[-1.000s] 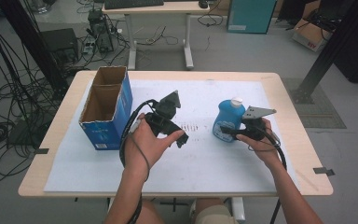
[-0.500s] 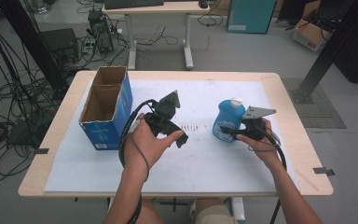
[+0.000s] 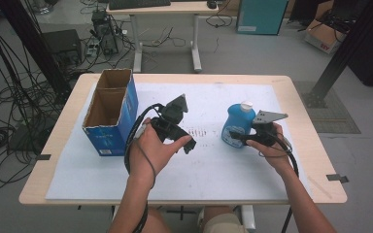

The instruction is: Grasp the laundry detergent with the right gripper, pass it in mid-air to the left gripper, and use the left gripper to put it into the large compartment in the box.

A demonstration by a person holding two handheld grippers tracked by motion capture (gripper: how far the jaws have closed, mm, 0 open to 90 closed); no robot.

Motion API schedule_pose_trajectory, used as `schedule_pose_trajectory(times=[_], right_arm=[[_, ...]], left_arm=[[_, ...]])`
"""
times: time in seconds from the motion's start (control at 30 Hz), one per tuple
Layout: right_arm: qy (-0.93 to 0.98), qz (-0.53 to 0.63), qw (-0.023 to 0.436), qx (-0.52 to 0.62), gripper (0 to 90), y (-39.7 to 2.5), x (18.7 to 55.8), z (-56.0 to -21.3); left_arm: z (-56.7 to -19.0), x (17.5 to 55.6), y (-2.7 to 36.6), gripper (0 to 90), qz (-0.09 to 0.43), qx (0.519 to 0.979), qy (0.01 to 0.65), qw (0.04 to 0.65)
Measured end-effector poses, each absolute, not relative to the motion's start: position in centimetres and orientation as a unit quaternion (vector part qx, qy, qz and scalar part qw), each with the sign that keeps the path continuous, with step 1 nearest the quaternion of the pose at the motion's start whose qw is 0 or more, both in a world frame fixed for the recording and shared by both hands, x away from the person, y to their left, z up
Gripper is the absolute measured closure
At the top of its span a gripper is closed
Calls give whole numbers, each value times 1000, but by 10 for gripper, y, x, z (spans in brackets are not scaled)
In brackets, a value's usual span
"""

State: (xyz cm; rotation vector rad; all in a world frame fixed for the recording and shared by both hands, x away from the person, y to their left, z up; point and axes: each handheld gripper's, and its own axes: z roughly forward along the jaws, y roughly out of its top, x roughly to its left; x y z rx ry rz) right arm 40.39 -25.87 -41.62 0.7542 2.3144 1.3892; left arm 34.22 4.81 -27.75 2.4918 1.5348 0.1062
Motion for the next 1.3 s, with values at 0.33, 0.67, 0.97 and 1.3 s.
schedule_pose_trajectory(times=[0.33, 0.67, 0.97, 1.3], right_arm=[[814, 489, 172, 262, 431, -259, 404, -416], [813, 490, 171, 264, 430, -259, 404, -416], [814, 489, 167, 266, 430, -259, 404, -417], [813, 489, 170, 266, 430, -259, 404, -417]], left_arm=[[-277, 342, 48, 53, 36, 847, 520, 105], [-276, 341, 46, 53, 36, 849, 517, 104], [-277, 341, 46, 53, 37, 849, 518, 103], [-276, 341, 44, 53, 37, 849, 517, 104]])
